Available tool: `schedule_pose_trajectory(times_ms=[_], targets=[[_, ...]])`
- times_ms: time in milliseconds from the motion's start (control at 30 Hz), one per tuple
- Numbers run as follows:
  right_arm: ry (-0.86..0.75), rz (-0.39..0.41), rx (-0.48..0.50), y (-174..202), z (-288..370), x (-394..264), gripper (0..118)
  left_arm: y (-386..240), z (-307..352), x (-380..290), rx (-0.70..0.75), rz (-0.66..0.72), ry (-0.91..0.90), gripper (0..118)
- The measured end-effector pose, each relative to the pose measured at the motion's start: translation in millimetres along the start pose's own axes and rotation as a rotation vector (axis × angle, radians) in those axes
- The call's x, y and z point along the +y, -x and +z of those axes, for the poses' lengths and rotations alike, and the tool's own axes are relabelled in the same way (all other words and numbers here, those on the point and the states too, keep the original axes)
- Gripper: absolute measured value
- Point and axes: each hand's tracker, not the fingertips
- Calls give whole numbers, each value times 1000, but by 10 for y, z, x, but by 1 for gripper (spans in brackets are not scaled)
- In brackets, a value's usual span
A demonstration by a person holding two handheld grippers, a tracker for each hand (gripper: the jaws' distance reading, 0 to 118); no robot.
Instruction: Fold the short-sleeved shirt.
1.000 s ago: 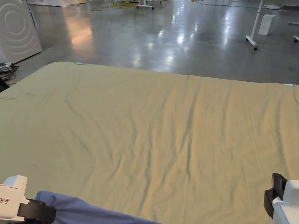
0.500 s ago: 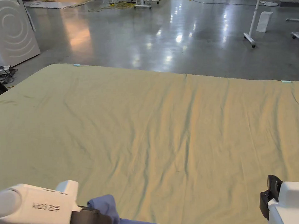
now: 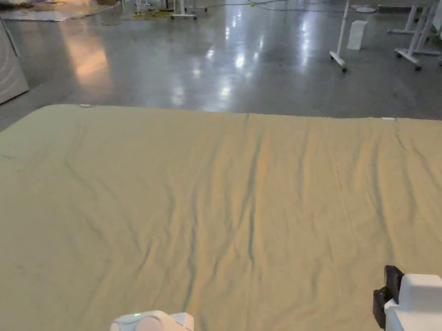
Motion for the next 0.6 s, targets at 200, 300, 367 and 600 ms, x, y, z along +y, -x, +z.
schedule_pose_trajectory(times_ms=[200,300,367,600], targets=[[11,-8,-2,-8,2,-13,0,116,23,78,-46,17,-22,29],[9,-9,2,0,3,-13,0,106,193,44,-129,43,-68,59],[7,-7,7,5,5,-4,0,54,386,-6,-175,48,-81,61],[2,-9,6,-19,14,20,0,301,759,11,-195,36,-213,39]])
